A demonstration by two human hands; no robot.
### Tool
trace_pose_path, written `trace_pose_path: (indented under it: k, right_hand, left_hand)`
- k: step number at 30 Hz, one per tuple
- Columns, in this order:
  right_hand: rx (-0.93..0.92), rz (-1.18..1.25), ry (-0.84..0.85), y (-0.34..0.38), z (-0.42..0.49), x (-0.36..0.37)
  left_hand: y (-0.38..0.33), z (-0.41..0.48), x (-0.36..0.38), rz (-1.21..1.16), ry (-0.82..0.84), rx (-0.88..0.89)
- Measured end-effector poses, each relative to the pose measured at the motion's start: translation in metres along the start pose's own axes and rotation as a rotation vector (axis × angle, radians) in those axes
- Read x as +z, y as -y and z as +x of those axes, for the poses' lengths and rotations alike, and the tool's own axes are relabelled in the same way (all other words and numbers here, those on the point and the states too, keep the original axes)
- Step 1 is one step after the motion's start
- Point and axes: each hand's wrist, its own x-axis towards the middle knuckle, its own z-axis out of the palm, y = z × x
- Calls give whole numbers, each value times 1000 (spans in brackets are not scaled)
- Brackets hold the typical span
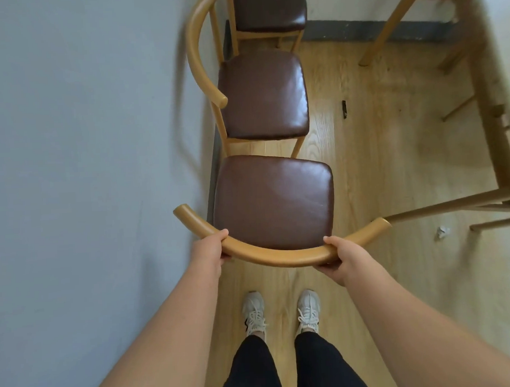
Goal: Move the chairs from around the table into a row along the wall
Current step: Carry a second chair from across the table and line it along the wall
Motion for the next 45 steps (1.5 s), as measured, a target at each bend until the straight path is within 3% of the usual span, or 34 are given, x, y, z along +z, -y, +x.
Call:
trace_pose_path:
  k: [6,10,16,18,22,24,31,36,45]
  right_hand:
    - [66,-41,-133,-17,-1,-16]
    - [104,-51,-226,-20,8,-36]
    - [-68,-144,-344,-8,20,-67]
    - [-124,-182,-335,-1,20,-72]
    - [-100,-23,-272,2,20,-79]
    - [-113,-156,-187,-1,21,-87]
    - [-133,-186,15,-53,21,-112]
    - [-4,-147,-108,-80,24,-123]
    - [123,-92,-17,-146,-2,-78]
  left_hand:
    - [26,-1,-15,39,58,-150]
    - [54,-3,-26,12,11,-191]
    - [90,-16,-14,72,13,-109]
    - [102,-26,-4,98,63,-135]
    - [130,-48,15,217,192,-191]
    - [137,-55,19,201,191,-176]
    - [140,-57,2,235,146,-102]
    - [126,-54,-8,241,126,-83]
    - [69,-27,-18,360,76,94]
